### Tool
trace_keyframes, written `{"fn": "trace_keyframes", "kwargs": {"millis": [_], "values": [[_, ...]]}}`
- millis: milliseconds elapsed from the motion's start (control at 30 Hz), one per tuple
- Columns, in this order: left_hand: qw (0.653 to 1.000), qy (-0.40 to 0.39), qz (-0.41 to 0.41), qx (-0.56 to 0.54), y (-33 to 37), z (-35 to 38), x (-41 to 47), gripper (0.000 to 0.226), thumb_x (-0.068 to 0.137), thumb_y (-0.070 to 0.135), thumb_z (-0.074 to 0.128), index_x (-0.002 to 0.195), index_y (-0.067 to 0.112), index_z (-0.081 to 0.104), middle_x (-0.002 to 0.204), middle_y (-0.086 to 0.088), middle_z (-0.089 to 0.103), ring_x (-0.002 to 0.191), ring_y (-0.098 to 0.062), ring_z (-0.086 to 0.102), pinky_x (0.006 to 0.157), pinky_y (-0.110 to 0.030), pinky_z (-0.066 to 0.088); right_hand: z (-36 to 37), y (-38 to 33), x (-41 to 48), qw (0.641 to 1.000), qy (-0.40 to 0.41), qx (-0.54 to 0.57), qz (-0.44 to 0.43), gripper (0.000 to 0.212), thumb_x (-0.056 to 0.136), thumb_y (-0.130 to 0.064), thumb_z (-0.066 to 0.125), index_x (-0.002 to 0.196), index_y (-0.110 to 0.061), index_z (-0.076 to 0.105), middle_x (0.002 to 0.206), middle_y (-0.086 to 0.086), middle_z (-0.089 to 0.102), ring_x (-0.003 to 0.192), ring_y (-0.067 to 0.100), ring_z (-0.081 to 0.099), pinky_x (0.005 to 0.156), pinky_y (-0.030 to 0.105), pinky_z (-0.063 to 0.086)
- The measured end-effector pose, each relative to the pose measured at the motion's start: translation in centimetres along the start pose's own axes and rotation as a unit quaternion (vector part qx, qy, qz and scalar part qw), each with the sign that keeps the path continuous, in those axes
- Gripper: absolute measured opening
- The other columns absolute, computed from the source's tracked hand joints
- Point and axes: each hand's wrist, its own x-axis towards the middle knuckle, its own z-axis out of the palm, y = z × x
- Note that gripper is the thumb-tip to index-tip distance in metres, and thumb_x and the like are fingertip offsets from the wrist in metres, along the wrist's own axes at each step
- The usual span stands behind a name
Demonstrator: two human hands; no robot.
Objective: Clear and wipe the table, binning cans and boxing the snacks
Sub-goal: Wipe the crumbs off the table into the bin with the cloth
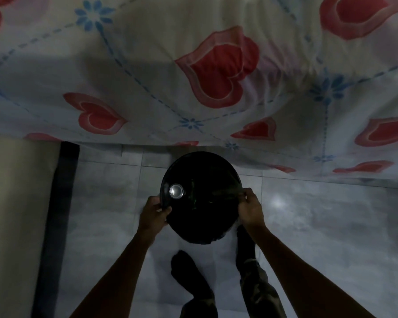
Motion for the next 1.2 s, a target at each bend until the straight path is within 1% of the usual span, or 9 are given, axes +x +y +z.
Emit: {"fn": "trace_keyframes", "kwargs": {"millis": [267, 400, 500, 633, 700, 867, 933, 1033, 1200], "values": [[1.0, -0.004, -0.011, -0.003, -0.2, 0.5, 0.8, 0.043, 0.092, -0.002, 0.067, 0.128, 0.014, 0.05, 0.114, -0.002, 0.063, 0.095, -0.013, 0.064, 0.072, -0.035, 0.058, 0.4, 0.7, 0.3, 1.0, 0.002, 0.001, -0.003, 0.018, 0.105, -0.022, 0.044, 0.103, -0.01, 0.057, 0.099, 0.01, 0.06, 0.094, 0.025, 0.06, 0.085, 0.041, 0.052], [0.998, -0.026, -0.007, 0.05, 0.3, 0.7, 0.0, 0.045, 0.089, 0.008, 0.073, 0.125, 0.029, 0.054, 0.108, 0.008, 0.065, 0.105, -0.019, 0.065, 0.089, -0.041, 0.056, 0.6, 0.3, -0.3, 0.998, -0.004, -0.05, -0.039, 0.016, 0.103, -0.02, 0.047, 0.095, -0.011, 0.058, 0.096, 0.011, 0.06, 0.084, 0.022, 0.06, 0.067, 0.022, 0.046], [0.991, -0.043, 0.009, 0.123, 2.2, 1.1, -1.5, 0.056, 0.087, 0.023, 0.077, 0.137, 0.028, 0.053, 0.125, 0.003, 0.064, 0.121, -0.025, 0.061, 0.105, -0.047, 0.051, 0.6, -0.9, -1.6, 0.996, 0.005, -0.06, -0.063, 0.017, 0.103, -0.021, 0.048, 0.091, -0.011, 0.057, 0.095, 0.011, 0.059, 0.07, 0.016, 0.057, 0.053, 0.014, 0.044], [0.982, -0.063, 0.02, 0.178, 5.0, 1.8, -3.2, 0.08, 0.073, 0.048, 0.075, 0.146, 0.03, 0.049, 0.136, -0.001, 0.062, 0.127, -0.028, 0.059, 0.108, -0.044, 0.049, -0.2, -3.4, -4.0, 0.995, -0.015, -0.056, -0.076, 0.016, 0.104, -0.021, 0.047, 0.099, -0.011, 0.059, 0.092, 0.005, 0.06, 0.082, 0.019, 0.059, 0.071, 0.031, 0.051], [0.977, -0.067, 0.017, 0.202, 5.7, 2.1, -3.7, 0.095, 0.062, 0.06, 0.069, 0.149, 0.032, 0.045, 0.143, -0.006, 0.058, 0.129, -0.031, 0.057, 0.109, -0.045, 0.048, -0.8, -4.4, -5.2, 0.994, -0.016, -0.056, -0.095, 0.016, 0.104, -0.018, 0.048, 0.097, -0.009, 0.059, 0.087, 0.002, 0.06, 0.081, 0.019, 0.059, 0.071, 0.029, 0.046], [0.975, -0.085, 0.043, 0.2, 10.4, 2.9, -9.2, 0.064, 0.092, 0.033, 0.071, 0.149, 0.016, 0.046, 0.147, -0.007, 0.051, 0.136, -0.03, 0.049, 0.107, -0.03, 0.04, -2.4, -7.2, -8.5, 0.995, -0.027, -0.028, -0.088, 0.018, 0.104, -0.022, 0.047, 0.106, -0.013, 0.062, 0.093, 0.005, 0.068, 0.084, 0.02, 0.067, 0.074, 0.032, 0.056], [0.974, -0.09, 0.037, 0.205, 11.5, 3.0, -10.8, 0.056, 0.094, 0.043, 0.066, 0.142, 0.018, 0.055, 0.145, -0.006, 0.056, 0.132, -0.029, 0.053, 0.113, -0.037, 0.043, -3.3, -8.7, -10.4, 0.991, -0.028, -0.037, -0.125, 0.016, 0.104, -0.021, 0.048, 0.107, -0.014, 0.061, 0.085, 0.001, 0.067, 0.075, 0.007, 0.066, 0.062, 0.018, 0.051], [0.982, -0.116, 0.01, 0.145, 14.2, 2.9, -14.6, 0.042, 0.098, 0.055, 0.055, 0.117, 0.02, 0.064, 0.126, -0.006, 0.067, 0.117, -0.03, 0.065, 0.104, -0.045, 0.051, -4.9, -11.5, -14.1, 0.981, -0.036, -0.035, -0.185, 0.01, 0.103, -0.016, 0.051, 0.1, -0.014, 0.061, 0.077, -0.011, 0.061, 0.068, -0.008, 0.061, 0.057, 0.008, 0.043], [0.988, -0.15, -0.018, -0.013, 18.5, 1.3, -22.7, 0.042, 0.1, 0.046, 0.058, 0.126, 0.014, 0.061, 0.122, -0.008, 0.07, 0.104, -0.026, 0.072, 0.092, -0.042, 0.058, -8.2, -16.9, -20.4, 0.969, -0.057, -0.042, -0.237, 0.008, 0.1, -0.017, 0.057, 0.098, -0.018, 0.064, 0.079, -0.017, 0.063, 0.074, -0.012, 0.061, 0.064, 0.005, 0.042]]}}
